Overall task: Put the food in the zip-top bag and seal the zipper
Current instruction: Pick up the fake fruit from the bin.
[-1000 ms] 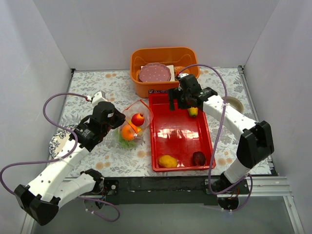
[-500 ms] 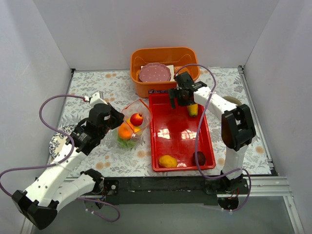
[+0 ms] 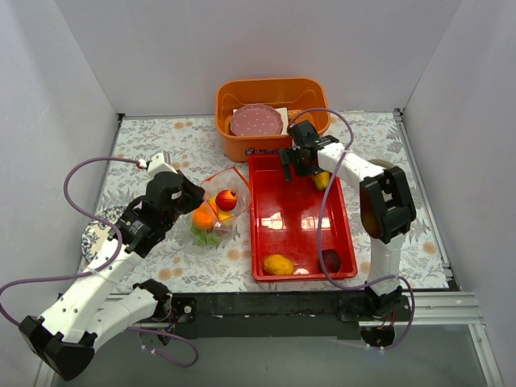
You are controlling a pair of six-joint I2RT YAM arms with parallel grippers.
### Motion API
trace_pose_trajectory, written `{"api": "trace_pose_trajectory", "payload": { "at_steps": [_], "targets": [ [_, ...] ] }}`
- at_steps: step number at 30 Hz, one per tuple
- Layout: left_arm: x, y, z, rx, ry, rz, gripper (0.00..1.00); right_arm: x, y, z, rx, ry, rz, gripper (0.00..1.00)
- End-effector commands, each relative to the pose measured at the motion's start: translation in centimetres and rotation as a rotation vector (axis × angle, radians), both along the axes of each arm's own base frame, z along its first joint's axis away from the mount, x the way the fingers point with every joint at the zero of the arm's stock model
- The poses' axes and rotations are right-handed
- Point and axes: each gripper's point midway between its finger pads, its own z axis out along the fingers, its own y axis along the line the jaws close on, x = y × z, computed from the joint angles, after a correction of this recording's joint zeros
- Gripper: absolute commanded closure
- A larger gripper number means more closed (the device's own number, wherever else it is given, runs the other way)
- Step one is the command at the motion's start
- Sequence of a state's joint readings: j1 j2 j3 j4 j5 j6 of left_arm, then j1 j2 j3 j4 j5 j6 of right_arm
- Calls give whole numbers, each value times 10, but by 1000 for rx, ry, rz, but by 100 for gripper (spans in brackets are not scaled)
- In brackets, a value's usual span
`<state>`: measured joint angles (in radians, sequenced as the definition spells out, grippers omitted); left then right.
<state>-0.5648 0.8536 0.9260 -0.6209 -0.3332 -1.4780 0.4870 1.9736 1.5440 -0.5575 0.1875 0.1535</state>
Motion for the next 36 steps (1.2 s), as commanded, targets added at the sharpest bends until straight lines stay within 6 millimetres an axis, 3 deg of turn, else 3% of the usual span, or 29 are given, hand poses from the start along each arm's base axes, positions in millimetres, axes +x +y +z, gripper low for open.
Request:
{"api": "trace_pose_trajectory", "payload": {
  "at_steps": [1,4,9,15,17,24,28,36],
  "targets": [
    [3,5,11,-13,-40,27,100,7,-3,-7,-21,4,1,7],
    [3,5,10,-8,-38,25,100,7,3,17,36,-57,22,7],
    [5,3,6,2,-28,18,100,5,-4,55,59,-159,4,5],
    [7,-1,6,-10,-28,12,100,10,-22,69,-4,-225,-55,2],
    [6,-1,5,-9,-25,8,100,12,-27,63,-32,-219,-50,2],
    [4,0,2,0,-18,1,100,17,-49,8,-142,-111,-60,3],
    [3,-1,-4,-2,8,4,100,15,-59,-5,-181,-90,-64,3],
    [5,-4,-4,0,5,-5,100,7,-49,-17,-136,-46,-16,6]
  ]
}}
